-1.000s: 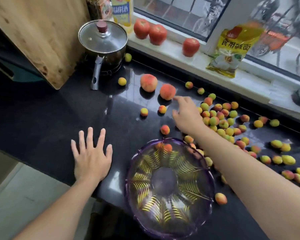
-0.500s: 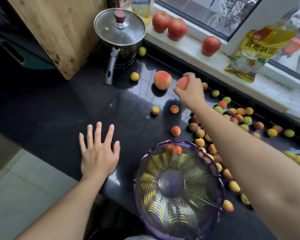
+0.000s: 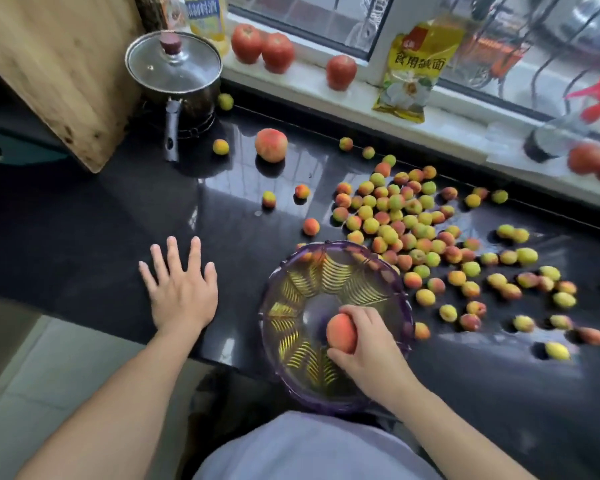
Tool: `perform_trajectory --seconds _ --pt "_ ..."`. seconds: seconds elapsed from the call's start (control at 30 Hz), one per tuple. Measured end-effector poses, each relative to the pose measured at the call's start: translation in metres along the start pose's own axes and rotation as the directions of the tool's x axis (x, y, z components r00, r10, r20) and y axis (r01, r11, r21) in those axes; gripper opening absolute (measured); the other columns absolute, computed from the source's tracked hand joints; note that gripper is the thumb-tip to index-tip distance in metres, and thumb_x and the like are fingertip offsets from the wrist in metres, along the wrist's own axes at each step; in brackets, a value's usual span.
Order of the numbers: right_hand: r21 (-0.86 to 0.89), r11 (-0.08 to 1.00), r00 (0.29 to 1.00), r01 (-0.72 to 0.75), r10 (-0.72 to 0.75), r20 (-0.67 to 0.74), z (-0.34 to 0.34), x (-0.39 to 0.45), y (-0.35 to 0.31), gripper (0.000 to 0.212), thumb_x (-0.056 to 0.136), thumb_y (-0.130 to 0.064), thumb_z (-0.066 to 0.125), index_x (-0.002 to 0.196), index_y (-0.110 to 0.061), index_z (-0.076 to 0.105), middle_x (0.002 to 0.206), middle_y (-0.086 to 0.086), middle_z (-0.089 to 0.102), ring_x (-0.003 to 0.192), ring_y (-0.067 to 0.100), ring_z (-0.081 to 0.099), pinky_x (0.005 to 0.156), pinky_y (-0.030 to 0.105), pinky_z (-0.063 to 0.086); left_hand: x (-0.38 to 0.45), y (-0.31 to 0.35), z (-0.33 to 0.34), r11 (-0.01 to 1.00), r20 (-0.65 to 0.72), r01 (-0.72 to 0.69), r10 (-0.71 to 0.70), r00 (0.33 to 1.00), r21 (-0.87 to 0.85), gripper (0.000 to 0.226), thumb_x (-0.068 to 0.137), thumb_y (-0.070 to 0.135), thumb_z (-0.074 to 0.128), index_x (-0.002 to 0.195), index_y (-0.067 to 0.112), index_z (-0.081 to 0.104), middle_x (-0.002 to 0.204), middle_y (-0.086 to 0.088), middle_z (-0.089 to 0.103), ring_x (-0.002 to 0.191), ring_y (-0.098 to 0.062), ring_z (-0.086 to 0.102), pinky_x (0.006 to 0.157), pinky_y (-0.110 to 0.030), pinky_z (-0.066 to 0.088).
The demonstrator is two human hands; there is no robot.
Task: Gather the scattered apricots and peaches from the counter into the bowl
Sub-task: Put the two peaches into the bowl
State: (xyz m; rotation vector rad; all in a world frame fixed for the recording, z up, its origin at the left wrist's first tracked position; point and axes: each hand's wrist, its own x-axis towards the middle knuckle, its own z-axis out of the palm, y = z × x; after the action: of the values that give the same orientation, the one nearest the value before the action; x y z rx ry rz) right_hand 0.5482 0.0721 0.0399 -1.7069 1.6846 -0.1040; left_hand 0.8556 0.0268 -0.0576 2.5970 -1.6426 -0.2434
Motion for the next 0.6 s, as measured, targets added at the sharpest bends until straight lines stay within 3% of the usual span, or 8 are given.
perform_trajectory --seconds 0.2,0.43,0.6 --pt "-0.25 0.957 0.982 0.145 -0.171 -0.084 0.017 0.044 -0.022 0.071 0.085 -0.042 0.075 0.144 -0.024 0.04 0.136 -0.003 0.046 0.125 0.021 0.047 0.105 0.034 0.044 -0.028 0.005 0.006 0.998 0.02 -0.067 0.067 0.998 -0.013 0.065 0.109 0.044 0.04 0.167 0.018 0.026 0.174 -0.018 0.018 0.159 -0.046 0.011 0.129 -0.059 0.008" --pt "-0.302 0.939 0.974 0.163 -0.202 -0.104 0.033 0.056 -0.019 0.075 0.09 -0.04 0.071 0.151 -0.021 0.032 0.141 0.002 0.043 0.127 0.024 0.046 0.105 0.035 0.046 -0.045 -0.004 0.009 0.988 0.018 -0.146 0.145 0.989 0.045 0.067 0.107 0.049 0.042 0.166 0.019 0.03 0.172 -0.018 0.024 0.159 -0.044 0.016 0.129 -0.058 0.014" --pt "-0.235 0.956 0.983 0.176 -0.185 -0.017 0.016 0.053 -0.022 0.091 0.087 -0.046 0.073 0.158 -0.027 0.019 0.152 -0.001 0.032 0.138 0.022 0.035 0.115 0.038 0.038 -0.045 -0.003 0.009 0.988 0.003 -0.148 0.148 0.989 0.033 0.066 0.107 0.05 0.041 0.165 0.02 0.032 0.172 -0.017 0.025 0.16 -0.042 0.017 0.129 -0.058 0.015"
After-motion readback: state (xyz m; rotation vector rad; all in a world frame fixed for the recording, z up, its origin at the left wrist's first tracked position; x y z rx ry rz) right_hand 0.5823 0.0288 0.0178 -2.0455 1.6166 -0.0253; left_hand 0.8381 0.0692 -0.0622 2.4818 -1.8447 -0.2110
